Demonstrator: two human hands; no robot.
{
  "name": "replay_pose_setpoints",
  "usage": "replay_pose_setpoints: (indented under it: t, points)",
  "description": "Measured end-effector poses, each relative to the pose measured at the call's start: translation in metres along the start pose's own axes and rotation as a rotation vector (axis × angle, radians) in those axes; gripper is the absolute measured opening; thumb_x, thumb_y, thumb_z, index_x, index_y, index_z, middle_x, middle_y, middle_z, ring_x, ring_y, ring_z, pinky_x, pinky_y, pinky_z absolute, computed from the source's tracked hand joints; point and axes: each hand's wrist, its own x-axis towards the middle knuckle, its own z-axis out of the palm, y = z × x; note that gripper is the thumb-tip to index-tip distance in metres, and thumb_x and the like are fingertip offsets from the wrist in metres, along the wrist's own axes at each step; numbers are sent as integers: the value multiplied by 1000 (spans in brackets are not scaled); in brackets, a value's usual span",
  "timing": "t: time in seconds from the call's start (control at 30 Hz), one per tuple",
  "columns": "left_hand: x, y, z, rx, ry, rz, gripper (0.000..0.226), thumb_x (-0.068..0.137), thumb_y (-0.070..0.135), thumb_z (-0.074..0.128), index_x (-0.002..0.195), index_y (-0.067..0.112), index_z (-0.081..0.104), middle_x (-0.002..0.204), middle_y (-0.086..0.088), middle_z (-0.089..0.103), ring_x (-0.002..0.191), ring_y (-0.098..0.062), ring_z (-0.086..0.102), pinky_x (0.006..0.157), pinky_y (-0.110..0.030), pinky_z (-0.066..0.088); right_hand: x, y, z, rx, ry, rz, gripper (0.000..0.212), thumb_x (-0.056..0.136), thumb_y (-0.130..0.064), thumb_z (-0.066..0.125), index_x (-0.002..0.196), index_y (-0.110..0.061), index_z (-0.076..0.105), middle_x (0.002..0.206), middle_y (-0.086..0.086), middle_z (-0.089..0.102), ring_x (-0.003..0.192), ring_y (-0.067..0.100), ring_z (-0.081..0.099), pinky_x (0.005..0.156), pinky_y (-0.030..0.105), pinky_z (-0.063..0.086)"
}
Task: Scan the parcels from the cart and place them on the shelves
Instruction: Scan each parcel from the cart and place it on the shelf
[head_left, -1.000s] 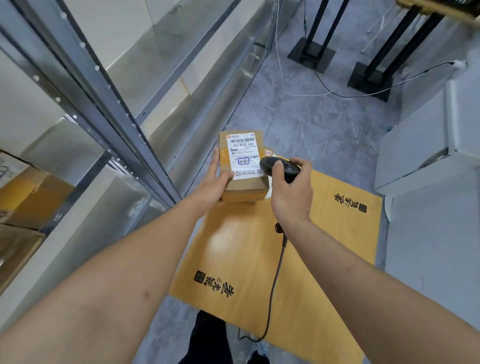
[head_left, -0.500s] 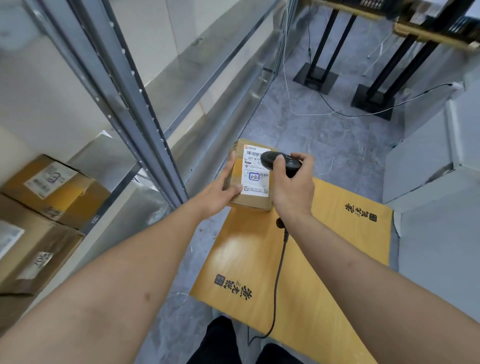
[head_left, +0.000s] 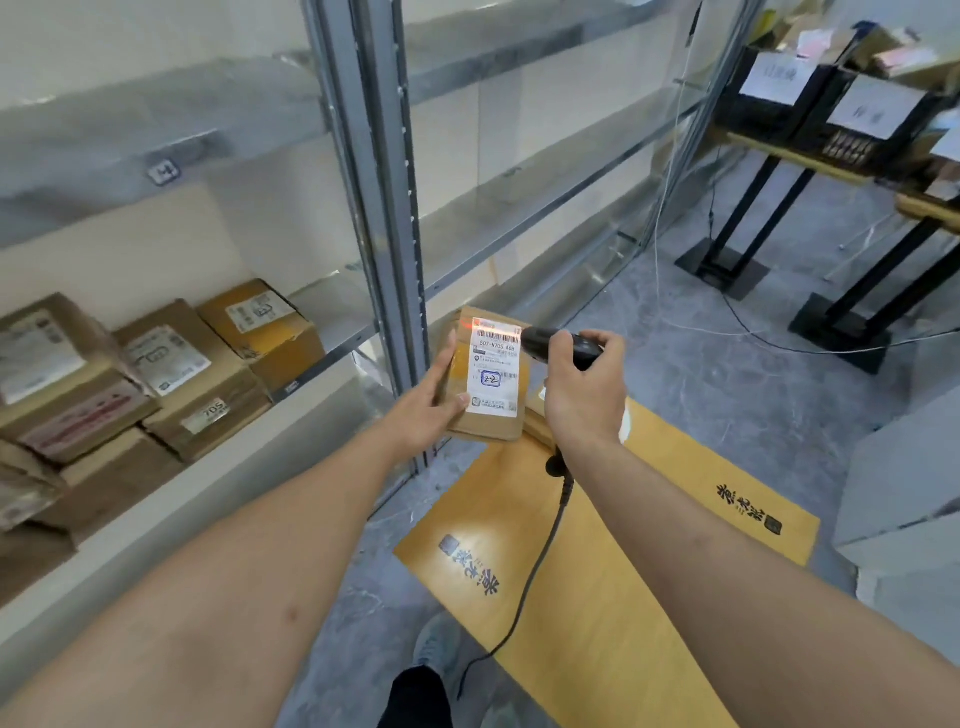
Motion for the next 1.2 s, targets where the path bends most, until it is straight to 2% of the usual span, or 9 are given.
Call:
replay_pose_setpoints:
  t: [0.2,0.37,0.5,0.7,0.8,0.9,0.97,1.1,1.2]
  points:
    - [-56,0,-14,-29,123,-17,88,106,29,59,139,86,1,161,5,45,142,-24,48,122,-58,35,-35,-14,-4,12,-125,-103,26,101,-49,53,121,-33,48,100,-13,64,87,6,60,72,33,46]
    - [-98,3,-31,-24,231,-43,86,109,25,55,149,75,-3,158,8,46,135,-17,51,116,-39,39,-61,-26,7,5,-213,-147,25,99,-52,53,118,-37,47,102,-12,65,96,17,65,86,45,55]
    - [-120,-7,-49,-33,324,-61,87,108,28,57,144,82,0,157,7,50,137,-20,53,122,-47,36,-78,-37,24,7,-279,-193,26,100,-51,54,121,-37,48,104,-14,64,98,17,65,87,44,54]
    - [-132,-23,-91,48,468,-96,84,108,38,54,151,72,-10,166,10,36,150,-23,39,125,-47,29,-100,-53,67,3,-381,-271,25,100,-49,55,120,-35,48,102,-7,68,95,20,67,87,45,56]
    - [-130,-28,-119,-18,531,-119,79,111,36,47,158,60,-12,169,14,27,153,-20,33,127,-46,24,-109,-59,96,-11,-424,-288,25,99,-51,55,119,-38,47,104,-5,68,95,22,67,86,46,57]
    - [-125,-31,-151,-97,594,-138,77,111,36,44,158,58,-12,170,16,24,156,-19,28,129,-47,20,-116,-66,127,-16,-454,-286,26,100,-50,56,121,-36,49,106,-7,68,97,19,64,82,36,48]
    - [-121,-32,-172,-127,626,-174,76,111,37,43,157,59,-14,170,16,26,154,-21,32,128,-49,21,-121,-72,149,-10,-462,-280,26,101,-49,57,122,-34,50,106,-11,66,99,17,63,82,33,43]
    - [-111,-32,-210,-181,645,-267,75,110,44,40,151,67,-18,169,14,29,149,-32,40,120,-60,35,-128,-82,188,-12,-458,-281,26,100,-49,58,121,-35,50,103,-13,66,97,17,64,84,36,47]
    - [-100,-41,-231,-206,663,-338,73,108,47,39,147,71,-17,170,9,29,147,-38,41,116,-64,38,-129,-87,210,-30,-455,-277,25,101,-50,57,121,-37,49,106,-9,66,96,16,65,83,36,49]
